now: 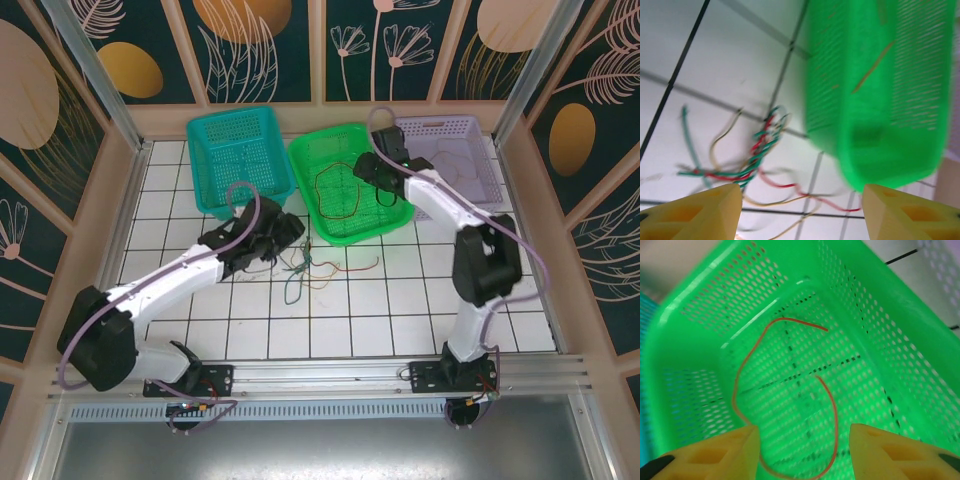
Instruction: Untangle the cables
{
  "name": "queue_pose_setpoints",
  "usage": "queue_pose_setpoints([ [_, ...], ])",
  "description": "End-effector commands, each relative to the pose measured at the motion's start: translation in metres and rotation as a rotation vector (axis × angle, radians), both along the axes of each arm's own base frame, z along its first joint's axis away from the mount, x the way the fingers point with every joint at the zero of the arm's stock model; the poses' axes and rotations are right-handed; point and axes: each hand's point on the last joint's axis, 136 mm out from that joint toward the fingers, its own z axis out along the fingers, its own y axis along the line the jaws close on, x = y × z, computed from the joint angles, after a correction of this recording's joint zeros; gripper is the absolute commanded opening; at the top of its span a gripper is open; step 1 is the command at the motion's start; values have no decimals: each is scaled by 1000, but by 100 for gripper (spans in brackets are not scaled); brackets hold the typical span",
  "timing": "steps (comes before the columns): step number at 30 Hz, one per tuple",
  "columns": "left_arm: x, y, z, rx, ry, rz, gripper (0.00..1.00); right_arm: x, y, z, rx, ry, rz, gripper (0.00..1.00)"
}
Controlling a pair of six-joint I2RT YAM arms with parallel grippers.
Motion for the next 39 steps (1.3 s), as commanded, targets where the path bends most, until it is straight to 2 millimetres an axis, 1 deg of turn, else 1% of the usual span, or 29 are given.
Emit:
queue_pose_setpoints([
  [1, 14, 11, 35, 82, -90, 14, 64, 21, 1, -14, -94, 17, 65, 50],
  [2, 20, 10, 43, 87, -108, 10, 64, 25, 0, -26, -112, 38, 63, 50],
  [4, 32, 7, 56, 99, -137, 1, 64, 33, 0, -44, -146, 63, 63, 50],
  [7, 45, 4, 71, 98, -163, -6, 63, 40, 0, -70, -186, 113, 72, 50],
  [9, 52, 4, 75, 88, -165, -4, 63, 42, 3, -83, -192, 132, 87, 50],
  [12, 56, 4, 74, 80, -160, -6, 63, 42, 7, -99, -184, 155, 103, 46],
  [15, 58, 6, 70, 83, -149, -6, 62, 38, 9, -108, -177, 175, 108, 40],
  [17, 58, 8, 68, 84, -145, -2, 62, 37, 10, -112, -170, 176, 109, 33],
  [19, 58, 8, 65, 85, -141, -5, 62, 39, 10, -112, -168, 167, 110, 20],
  [20, 58, 8, 65, 82, -141, -7, 62, 40, 11, -110, -166, 158, 110, 12],
  [21, 58, 7, 65, 78, -144, -14, 62, 42, 11, -104, -165, 142, 107, 2],
  [22, 58, 6, 66, 78, -148, -18, 62, 44, 11, -94, -166, 118, 101, 0],
  [23, 58, 6, 67, 77, -153, -24, 62, 47, 11, -82, -165, 89, 94, 0],
  [24, 58, 7, 68, 80, -156, -25, 62, 49, 11, -66, -163, 54, 86, 0],
  [28, 60, 13, 77, 56, -166, -4, 63, 51, 14, 21, -119, -102, 60, 0],
  [30, 64, 18, 85, 36, -174, 13, 65, 49, 19, 58, -93, -160, 64, 0],
  [31, 67, 20, 89, 15, -175, 21, 69, 49, 23, 75, -76, -184, 73, 0],
  [33, 74, 20, 97, -48, -176, 31, 74, 46, 36, 102, -50, -221, 99, 0],
  [34, 78, 20, 102, -97, -177, 33, 75, 45, 42, 114, -39, -237, 110, 0],
  [36, 88, 18, 110, -192, -173, 41, 78, 43, 52, 133, -4, -262, 127, 0],
  [37, 93, 18, 113, -234, -164, 51, 78, 41, 57, 143, 20, -273, 135, 0],
  [39, 102, 20, 112, -303, -125, 77, 82, 38, 65, 164, 63, -301, 151, 0],
])
